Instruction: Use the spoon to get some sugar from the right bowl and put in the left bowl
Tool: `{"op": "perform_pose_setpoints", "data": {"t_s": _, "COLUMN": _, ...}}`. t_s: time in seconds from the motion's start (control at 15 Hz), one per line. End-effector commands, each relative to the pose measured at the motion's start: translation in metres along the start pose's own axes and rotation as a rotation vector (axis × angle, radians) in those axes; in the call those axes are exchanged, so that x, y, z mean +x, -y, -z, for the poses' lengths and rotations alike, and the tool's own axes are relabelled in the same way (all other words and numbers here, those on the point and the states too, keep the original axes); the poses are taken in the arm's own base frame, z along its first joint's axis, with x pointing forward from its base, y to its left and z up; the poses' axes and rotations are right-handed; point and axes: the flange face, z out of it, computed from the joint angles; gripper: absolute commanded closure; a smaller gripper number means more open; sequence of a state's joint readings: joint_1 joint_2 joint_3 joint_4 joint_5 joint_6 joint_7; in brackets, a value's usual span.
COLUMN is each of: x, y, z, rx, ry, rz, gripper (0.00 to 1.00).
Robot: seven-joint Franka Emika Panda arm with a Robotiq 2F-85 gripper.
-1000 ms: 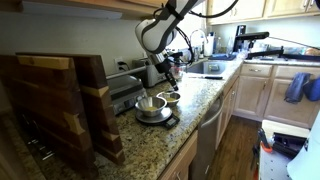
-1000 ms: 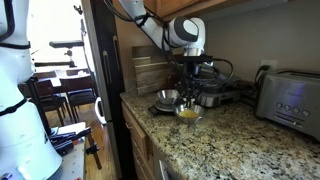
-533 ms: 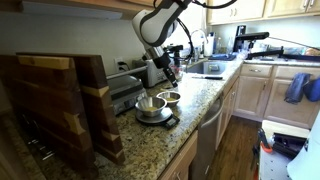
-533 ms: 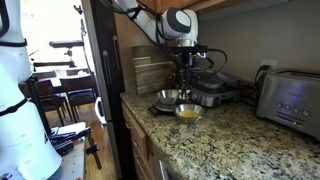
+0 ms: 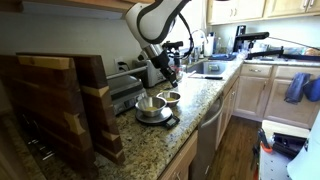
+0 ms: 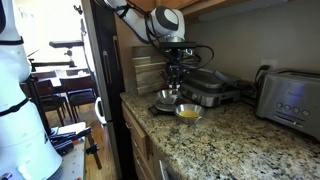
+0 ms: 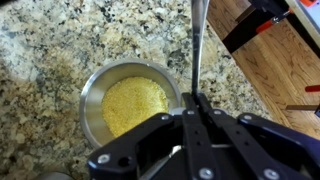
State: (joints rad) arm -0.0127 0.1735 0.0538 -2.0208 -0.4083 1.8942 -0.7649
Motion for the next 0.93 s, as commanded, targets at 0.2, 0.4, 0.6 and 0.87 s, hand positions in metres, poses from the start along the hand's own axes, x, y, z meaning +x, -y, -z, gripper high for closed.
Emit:
{"op": "perform_pose_setpoints", "data": {"t_s": 0.2, "x": 0.017, "y": 0.026, "z": 0.004, "rx": -0.076, "ry": 0.080, "rz": 0.097, "gripper": 0.96}}
{"op": "perform_pose_setpoints", "data": {"t_s": 0.4, "x": 0.033, "y": 0.034, "z": 0.004, "rx": -0.125, "ry": 0.108, "rz": 0.124, "gripper": 0.97}}
{"op": "perform_pose_setpoints", "data": {"t_s": 0.6, "x": 0.051, "y": 0.042, "z": 0.004, "rx": -0.178, "ry": 0.115, "rz": 0.151, "gripper": 0.97}}
{"op": "perform_pose_setpoints", "data": {"t_s": 0.87, "x": 0.073, "y": 0.058, "z": 0.010, "rx": -0.248, "ry": 0.073, "rz": 0.161, "gripper": 0.97}}
